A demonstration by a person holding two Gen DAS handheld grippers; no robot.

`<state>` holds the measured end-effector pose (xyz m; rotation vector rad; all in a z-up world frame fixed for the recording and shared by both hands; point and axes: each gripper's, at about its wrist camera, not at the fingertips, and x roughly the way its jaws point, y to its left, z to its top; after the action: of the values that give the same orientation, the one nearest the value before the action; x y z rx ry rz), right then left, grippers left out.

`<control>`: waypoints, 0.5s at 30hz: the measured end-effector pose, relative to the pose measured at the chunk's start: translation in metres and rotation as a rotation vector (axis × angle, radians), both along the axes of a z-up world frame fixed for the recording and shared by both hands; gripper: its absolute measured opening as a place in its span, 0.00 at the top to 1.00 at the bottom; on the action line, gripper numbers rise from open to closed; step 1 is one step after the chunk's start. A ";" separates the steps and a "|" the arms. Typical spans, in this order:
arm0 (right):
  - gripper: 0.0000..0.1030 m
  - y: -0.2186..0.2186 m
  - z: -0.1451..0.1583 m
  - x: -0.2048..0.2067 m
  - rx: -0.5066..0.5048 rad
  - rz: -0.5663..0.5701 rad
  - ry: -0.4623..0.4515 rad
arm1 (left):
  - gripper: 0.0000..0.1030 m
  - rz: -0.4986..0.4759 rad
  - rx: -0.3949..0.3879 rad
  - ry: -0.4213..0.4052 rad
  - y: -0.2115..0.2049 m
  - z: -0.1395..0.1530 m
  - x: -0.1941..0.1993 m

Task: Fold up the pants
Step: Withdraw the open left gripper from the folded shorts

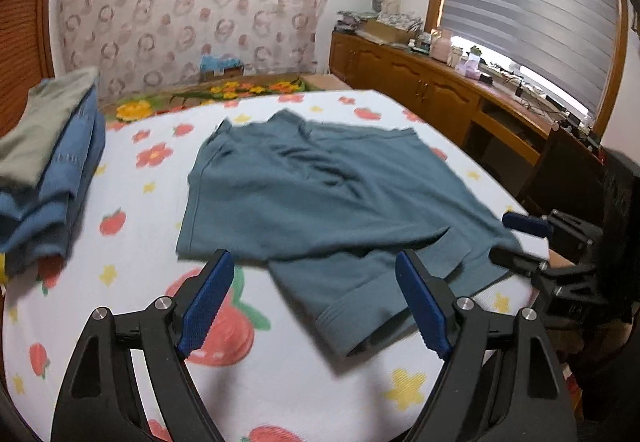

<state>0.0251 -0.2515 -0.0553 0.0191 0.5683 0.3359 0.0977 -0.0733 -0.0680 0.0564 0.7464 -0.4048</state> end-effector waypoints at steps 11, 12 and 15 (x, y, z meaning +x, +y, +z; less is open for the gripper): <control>0.58 0.012 -0.006 0.021 0.017 0.051 0.049 | 0.19 0.021 0.042 0.088 0.003 -0.037 -0.001; 0.59 0.014 -0.007 0.022 0.014 0.059 0.055 | 0.19 0.020 0.040 0.094 0.003 -0.039 -0.001; 0.61 0.015 -0.007 0.024 0.009 0.073 0.068 | 0.19 0.022 0.027 0.102 0.004 -0.043 -0.002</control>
<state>0.0496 -0.2364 -0.0627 0.0187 0.6364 0.4103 0.0953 -0.0695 -0.1105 0.0534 0.8521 -0.3791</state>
